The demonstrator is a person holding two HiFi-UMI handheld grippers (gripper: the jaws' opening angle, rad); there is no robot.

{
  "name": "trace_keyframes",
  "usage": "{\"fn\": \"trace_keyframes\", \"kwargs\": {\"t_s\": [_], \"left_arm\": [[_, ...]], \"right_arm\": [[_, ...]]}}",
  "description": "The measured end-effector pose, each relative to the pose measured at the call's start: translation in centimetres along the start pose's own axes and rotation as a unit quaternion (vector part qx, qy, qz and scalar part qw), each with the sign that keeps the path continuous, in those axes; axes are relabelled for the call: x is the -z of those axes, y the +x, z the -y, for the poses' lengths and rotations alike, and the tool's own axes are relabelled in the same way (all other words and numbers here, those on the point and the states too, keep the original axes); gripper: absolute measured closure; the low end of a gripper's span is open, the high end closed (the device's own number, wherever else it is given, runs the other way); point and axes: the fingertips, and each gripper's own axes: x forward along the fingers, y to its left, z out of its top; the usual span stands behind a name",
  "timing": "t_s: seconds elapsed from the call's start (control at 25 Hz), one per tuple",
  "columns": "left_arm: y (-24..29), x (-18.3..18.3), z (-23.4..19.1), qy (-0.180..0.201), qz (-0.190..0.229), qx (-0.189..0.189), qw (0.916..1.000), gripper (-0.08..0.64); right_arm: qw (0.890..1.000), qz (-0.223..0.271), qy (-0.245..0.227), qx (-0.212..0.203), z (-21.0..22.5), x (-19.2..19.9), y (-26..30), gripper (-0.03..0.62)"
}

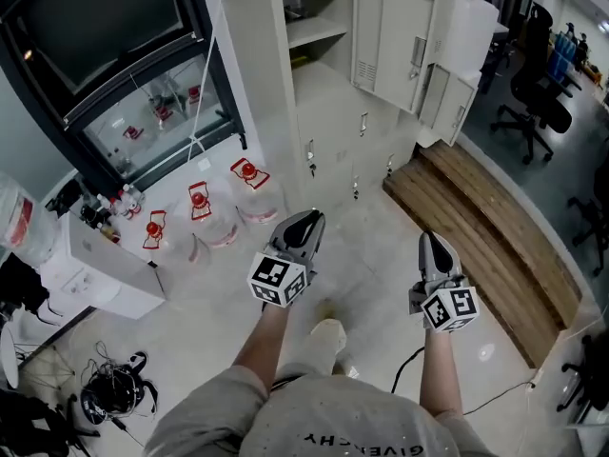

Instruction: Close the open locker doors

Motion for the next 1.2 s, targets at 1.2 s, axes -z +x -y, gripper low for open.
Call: {"fn": "trace_keyframes", "kwargs": {"t_s": [1.2], "left_arm": [[27.3,1.6,-15.9,-0.020,-0.002,0.009,0.9998,0.529]], "right_arm": [[1.000,-0.008,0.008,-0.014,17.7,1.3,28.3,0.522]]}}
